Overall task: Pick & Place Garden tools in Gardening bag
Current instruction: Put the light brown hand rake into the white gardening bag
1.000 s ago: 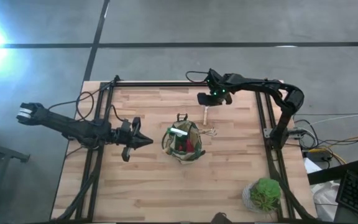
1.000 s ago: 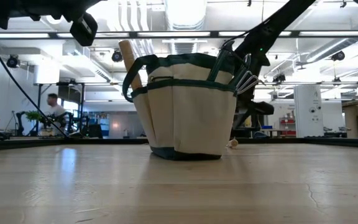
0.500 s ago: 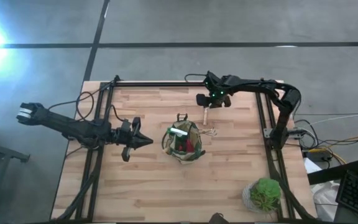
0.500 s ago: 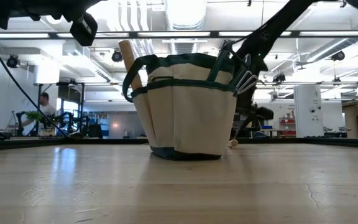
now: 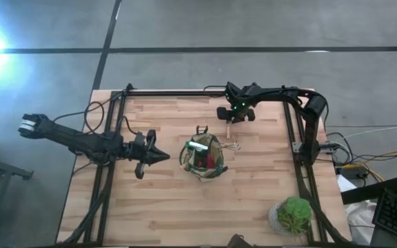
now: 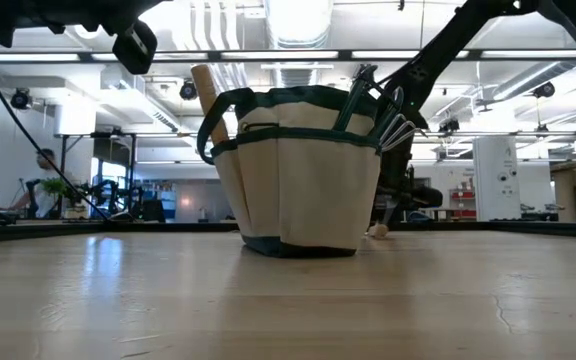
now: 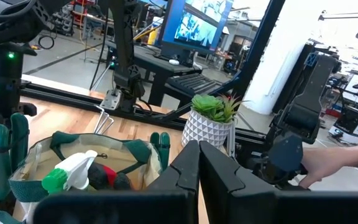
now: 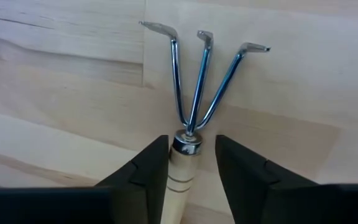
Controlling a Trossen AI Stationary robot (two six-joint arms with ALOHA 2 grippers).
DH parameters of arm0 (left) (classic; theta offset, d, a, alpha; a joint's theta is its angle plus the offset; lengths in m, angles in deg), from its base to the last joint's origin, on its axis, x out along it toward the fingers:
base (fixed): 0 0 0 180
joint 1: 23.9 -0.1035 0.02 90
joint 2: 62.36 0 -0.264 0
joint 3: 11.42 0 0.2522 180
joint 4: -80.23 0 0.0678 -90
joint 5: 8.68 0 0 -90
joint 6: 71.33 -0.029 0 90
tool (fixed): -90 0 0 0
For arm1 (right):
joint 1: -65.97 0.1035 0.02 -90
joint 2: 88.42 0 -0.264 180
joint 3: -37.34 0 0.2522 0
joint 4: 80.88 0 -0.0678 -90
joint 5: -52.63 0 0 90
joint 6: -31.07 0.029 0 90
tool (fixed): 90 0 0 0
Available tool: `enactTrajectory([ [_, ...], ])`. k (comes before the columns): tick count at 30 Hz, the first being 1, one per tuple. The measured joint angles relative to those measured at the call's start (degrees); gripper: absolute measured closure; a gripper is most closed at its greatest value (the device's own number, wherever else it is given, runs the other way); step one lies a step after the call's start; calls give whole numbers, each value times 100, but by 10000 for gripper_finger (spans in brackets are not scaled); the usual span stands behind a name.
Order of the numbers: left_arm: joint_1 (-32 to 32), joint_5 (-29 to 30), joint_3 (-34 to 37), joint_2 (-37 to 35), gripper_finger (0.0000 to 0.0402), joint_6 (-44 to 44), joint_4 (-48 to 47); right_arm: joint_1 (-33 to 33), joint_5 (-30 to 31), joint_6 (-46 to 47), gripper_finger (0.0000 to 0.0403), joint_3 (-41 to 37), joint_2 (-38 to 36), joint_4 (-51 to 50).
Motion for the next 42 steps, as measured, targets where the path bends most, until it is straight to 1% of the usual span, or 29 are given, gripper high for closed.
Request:
enactTrajectory([
  [8,-2,1,0,0,390,9,-8,7,231,-81,293,-2,-109,-177],
  [14,-2,1,0,0,390,13,-13,7,256,-175,311,-4,-114,-260],
  [19,-4,0,0,0,390,15,-17,7,262,-383,325,-4,-118,-607],
  [31,-4,-13,0,0,390,24,-19,7,276,-545,348,-22,-118,-894],
  [36,-4,-34,0,0,390,24,-30,0,202,-600,352,-22,-137,-892],
  [42,-4,-32,0,2,390,23,-56,-26,87,-660,353,-46,-372,-975],
])
